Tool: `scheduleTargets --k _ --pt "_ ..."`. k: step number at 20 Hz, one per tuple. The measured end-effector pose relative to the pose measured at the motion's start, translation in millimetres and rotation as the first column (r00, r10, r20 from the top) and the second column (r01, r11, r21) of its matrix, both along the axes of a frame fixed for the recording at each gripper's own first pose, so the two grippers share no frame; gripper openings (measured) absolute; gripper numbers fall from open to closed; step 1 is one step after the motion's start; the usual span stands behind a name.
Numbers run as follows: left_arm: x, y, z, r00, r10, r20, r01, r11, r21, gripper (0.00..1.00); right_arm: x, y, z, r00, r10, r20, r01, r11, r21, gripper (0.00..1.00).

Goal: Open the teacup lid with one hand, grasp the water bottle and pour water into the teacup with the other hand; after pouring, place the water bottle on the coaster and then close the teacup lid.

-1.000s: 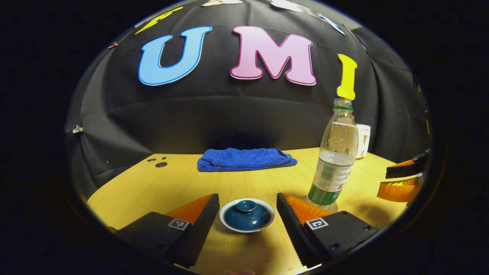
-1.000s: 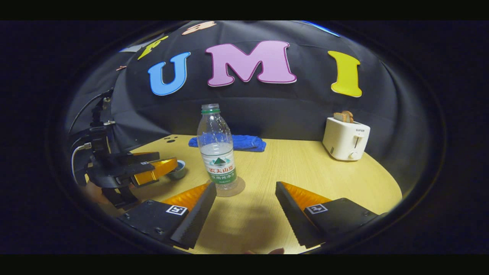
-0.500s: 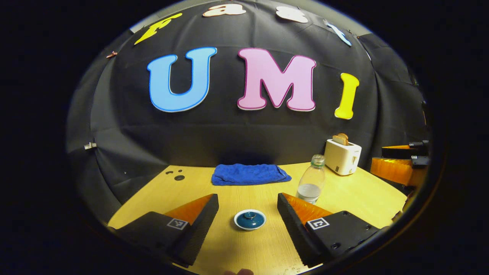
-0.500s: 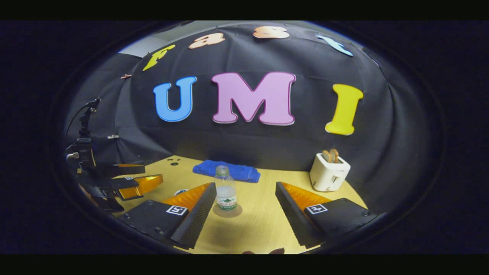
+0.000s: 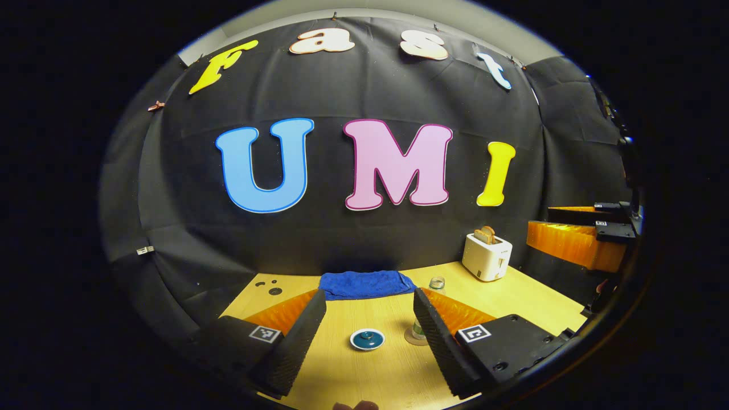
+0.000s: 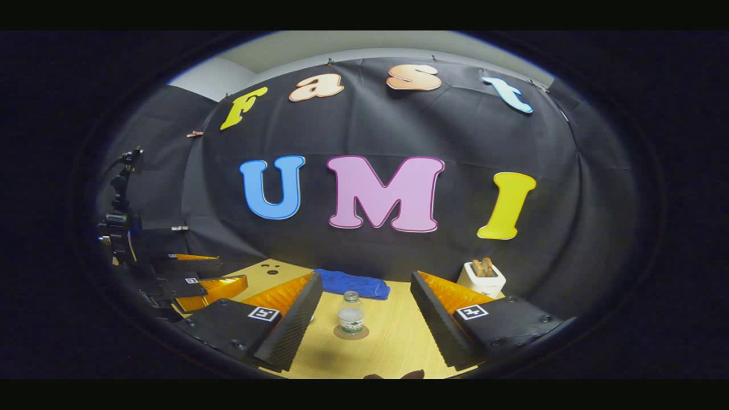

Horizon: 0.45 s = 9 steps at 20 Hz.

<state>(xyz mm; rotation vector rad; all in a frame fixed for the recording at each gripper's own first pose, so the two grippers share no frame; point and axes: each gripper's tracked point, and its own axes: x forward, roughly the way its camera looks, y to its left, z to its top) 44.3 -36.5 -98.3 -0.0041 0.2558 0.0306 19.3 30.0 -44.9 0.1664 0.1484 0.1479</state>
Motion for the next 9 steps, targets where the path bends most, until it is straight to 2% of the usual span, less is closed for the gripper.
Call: scheduleTargets --k 9 --pt "-22 8 32 0.999 0.018 0.043 -0.018 1.000 0.019 0.97 -22 -16 25 0.999 -0.033 0.027 0.033 0.999 0.010 0.96"
